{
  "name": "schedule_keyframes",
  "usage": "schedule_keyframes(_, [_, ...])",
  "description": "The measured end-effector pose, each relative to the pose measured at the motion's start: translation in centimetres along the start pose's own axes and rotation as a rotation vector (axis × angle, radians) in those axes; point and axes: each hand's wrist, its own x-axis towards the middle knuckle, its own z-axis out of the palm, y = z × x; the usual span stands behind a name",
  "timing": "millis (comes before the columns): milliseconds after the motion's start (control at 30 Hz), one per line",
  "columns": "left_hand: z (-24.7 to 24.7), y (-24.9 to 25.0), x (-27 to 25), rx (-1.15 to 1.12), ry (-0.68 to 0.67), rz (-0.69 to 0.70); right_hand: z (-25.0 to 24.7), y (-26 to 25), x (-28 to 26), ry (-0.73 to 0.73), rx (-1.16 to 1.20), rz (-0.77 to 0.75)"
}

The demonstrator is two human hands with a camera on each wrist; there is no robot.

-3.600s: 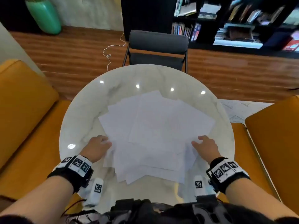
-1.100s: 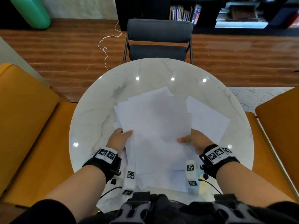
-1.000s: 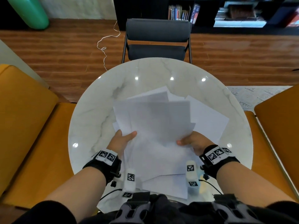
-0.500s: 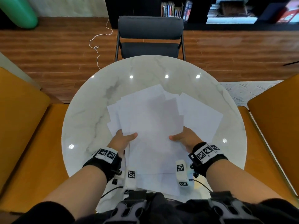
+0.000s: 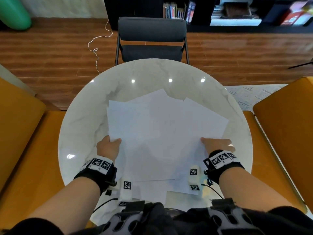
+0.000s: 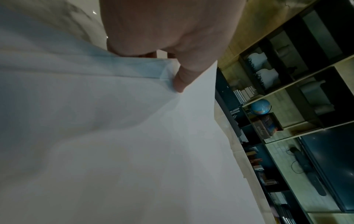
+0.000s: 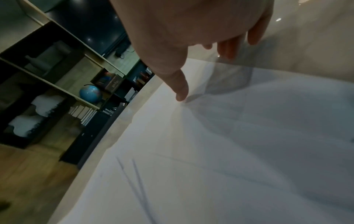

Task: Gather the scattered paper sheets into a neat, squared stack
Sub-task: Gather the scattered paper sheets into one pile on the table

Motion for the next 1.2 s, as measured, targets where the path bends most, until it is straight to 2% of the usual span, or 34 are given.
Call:
schedule_keyframes(67, [0.3,0.0,-0.1,-0.001,-0.029,0.013,0.5,-0.4,0.8,-0.089,0.035,0.02])
schedule_keyframes(133, [0.4,0.0,0.0,-0.013,-0.041,0.024,1.2,-1.1,1.2,-0.212,0.086,-0.035])
schedule_keyframes(200, [0.2,-0.1,0.1,-0.022,-0.048,0.014,2.0,-1.7,1.2,-0.211,0.009,-0.096])
schedule_keyframes(267, [0.1,-0.1,0.2,-0.032,-0.062,0.013,2.5,-2.2,0.2,-0.133,-0.033,-0.167])
schedule_keyframes(367, [0.1,0.2,-0.1,-0.028,-0.077,0.013,3.4,-2.3,-1.0,-0.178,0.208,-0.358])
schedule_keyframes(433, [0.0,0.5,-0.3,-0.029,-0.087,0.007,3.4,-2.2,-1.4,-0.224,0.302,-0.412])
schedule_keyframes(600, [-0.8,0.2,-0.2,-0.057,-0.064,-0.039,1.5,-1.9,-0.6,-0.307,0.366,-0.446])
schedule_keyframes(666, [-1.3,0.0,-0.1,-0.058,-0.055,-0.064,0.3,-1.3,0.1,-0.387,0.442,-0.435])
schedule_keyframes(733, [-1.6,0.0,-0.1,-0.061,-0.09,-0.066,-0.3,-0.7,0.7,-0.482,0.495,-0.45])
schedule_keyframes(833, [-1.3,0.3,-0.3,-0.086,-0.142,-0.037,0.4,-0.7,1.7,-0.554,0.451,-0.489])
schedule_keyframes(933, [-0.9,0.9,-0.6,-0.105,-0.158,-0.031,1.2,-1.5,0.6,-0.584,0.358,-0.53])
schedule_keyframes(1033, [-0.5,0.8,-0.7,-0.106,-0.207,-0.015,2.2,-1.9,-0.2,-0.548,0.289,-0.534])
schedule_keyframes(1133, [-0.3,0.5,-0.7,-0.104,-0.182,-0.019,2.2,-2.2,0.1,-0.442,0.337,-0.488])
schedule_keyframes(1199, [-0.3,0.4,-0.6,-0.105,-0.138,-0.031,1.7,-2.1,0.4,-0.422,0.392,-0.456])
